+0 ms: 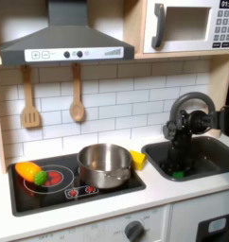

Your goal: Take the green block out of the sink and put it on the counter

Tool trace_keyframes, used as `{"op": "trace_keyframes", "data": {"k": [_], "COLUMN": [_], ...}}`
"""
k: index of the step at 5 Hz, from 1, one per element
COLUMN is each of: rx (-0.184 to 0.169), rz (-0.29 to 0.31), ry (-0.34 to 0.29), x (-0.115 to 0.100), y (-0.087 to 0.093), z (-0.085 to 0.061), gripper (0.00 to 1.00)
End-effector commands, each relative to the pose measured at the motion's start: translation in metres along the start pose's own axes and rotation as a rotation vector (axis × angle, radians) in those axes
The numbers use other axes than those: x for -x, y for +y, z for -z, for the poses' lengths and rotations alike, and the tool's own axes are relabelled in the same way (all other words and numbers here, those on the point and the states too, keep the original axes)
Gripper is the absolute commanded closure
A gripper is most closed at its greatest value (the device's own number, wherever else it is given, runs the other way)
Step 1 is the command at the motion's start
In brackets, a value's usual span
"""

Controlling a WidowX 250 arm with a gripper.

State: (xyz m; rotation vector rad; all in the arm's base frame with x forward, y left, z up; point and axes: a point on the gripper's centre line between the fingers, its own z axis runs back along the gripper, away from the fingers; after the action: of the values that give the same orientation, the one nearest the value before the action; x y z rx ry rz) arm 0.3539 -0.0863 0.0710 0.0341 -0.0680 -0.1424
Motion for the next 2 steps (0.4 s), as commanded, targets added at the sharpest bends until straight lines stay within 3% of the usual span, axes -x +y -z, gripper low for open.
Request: {"op": "trace_keyframes", "data": {"k": [1, 2], "rx": [0.0, 0.025], "rz": [0.011, 0.029], "ry": [-0.018, -0.028], "x": [-0.0036, -0.009], "y": [0.003, -0.0002], "z": [-0.0061, -0.0132], "gripper": [1.0, 1.0]}}
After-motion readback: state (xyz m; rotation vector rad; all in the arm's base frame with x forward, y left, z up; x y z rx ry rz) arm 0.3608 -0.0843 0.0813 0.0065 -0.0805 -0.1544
